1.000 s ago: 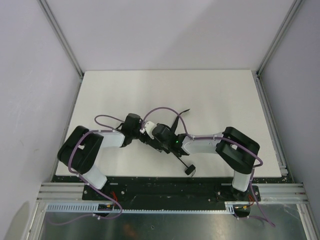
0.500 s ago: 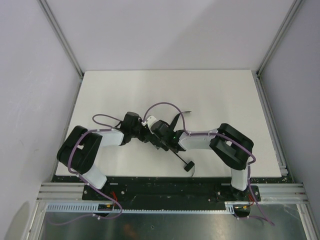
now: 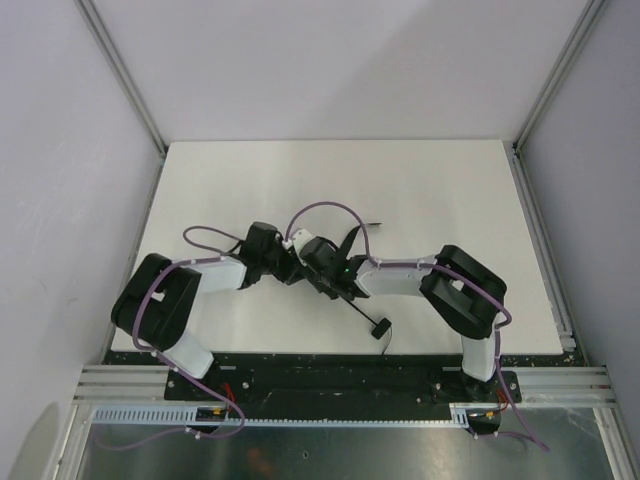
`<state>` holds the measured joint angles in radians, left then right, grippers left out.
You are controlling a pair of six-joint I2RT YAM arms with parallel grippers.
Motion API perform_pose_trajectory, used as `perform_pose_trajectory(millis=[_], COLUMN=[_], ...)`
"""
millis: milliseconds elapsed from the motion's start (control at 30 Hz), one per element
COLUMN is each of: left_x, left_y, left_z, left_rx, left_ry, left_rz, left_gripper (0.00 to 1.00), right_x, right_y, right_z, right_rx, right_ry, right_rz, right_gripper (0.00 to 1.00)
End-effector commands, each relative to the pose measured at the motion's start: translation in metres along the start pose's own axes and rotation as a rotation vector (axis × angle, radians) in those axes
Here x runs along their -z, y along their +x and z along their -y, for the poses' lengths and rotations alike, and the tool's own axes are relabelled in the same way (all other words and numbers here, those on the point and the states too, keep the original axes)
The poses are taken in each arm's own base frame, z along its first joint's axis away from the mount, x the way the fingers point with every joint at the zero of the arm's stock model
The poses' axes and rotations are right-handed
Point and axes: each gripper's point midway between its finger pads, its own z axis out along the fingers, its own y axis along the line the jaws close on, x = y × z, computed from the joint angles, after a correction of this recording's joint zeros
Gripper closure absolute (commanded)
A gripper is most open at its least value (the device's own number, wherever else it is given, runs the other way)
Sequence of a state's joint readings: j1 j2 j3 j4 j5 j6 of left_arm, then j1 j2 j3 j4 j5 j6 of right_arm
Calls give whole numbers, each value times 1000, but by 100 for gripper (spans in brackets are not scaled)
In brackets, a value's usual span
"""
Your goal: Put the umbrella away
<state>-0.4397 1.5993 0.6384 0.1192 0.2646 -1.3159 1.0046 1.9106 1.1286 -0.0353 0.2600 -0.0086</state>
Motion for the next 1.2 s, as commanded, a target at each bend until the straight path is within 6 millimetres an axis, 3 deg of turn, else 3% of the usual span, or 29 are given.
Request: perform_pose_trajectory(millis=[0,133,200,333,500,833,1000,1167], left_x=[12,24,30,38,29,16,4,-1], left_y=[-9,-27,-30,-26,-6,0,18,36], left_z=[-55,-24,-16,-11,-4,-6,-24,-41], left_rx=[-90,-190,-211,-206,-123,39,166,218], left_ry=[-202,-110,-80,-30,69,64,-11,-80], left_rz=[33,91,106,96,-5,-9,-80,-76], left_gripper=[59,11,3,1,1,1,1,7], right_x=[-4,-3,-3,-4,-3,-3,-1,3], right_y=[124,124,122,118,114,103,91,74], right_z=[8,-10,-15,-18,-23,-20,-18,-14], right_rx=[-74,-247,-337,-479,-643,-737,-739,-717], right_ry=[-106,-338,-442,-592,-743,-829,-834,-826], right_rz=[-411,-423,-413,-398,-401,-371,-336,-282], right_gripper=[99,100,100,100,100,100,100,100])
